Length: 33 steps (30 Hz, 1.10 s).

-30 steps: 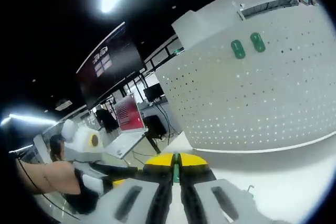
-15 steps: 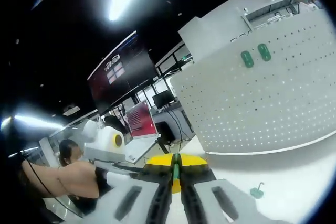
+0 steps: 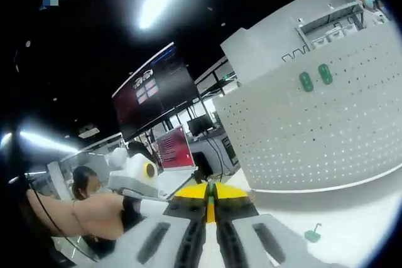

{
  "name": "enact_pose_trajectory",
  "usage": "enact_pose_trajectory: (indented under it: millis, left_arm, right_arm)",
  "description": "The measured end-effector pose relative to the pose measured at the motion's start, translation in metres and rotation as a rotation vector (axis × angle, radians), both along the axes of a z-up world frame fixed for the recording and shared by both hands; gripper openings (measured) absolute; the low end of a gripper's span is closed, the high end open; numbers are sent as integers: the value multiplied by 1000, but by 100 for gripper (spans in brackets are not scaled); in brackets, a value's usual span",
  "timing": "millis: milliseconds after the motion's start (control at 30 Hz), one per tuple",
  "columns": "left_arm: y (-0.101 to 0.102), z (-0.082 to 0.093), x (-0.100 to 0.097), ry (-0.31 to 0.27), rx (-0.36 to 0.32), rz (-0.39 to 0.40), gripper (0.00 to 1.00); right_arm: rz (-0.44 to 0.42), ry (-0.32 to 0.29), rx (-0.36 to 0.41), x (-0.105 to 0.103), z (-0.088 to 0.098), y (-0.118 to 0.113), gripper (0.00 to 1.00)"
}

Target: Insert the hook assembly into the mounting plate slot until the hook locks in place.

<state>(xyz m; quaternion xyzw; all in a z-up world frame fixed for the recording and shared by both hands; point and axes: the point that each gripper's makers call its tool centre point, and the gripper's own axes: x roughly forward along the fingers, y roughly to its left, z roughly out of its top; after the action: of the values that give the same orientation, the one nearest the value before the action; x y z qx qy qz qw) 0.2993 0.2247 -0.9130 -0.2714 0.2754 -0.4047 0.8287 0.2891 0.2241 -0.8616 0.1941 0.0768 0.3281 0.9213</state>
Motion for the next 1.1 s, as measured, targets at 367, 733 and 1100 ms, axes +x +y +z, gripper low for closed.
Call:
enact_pose_trajectory:
  millis: [367, 733, 1100]
  left_arm:
    - [-4, 3, -6, 2, -26, -33, 4]
    - [-1, 11, -2, -118, 73, -19, 1]
    - [6, 36, 9, -313, 170, 26, 1]
  right_arm:
    - [-7, -12, -14, -5, 1, 3, 0]
    - [-10, -20, -30, -8, 5, 2, 1]
    - [5, -18, -8, -13, 26, 2, 11]
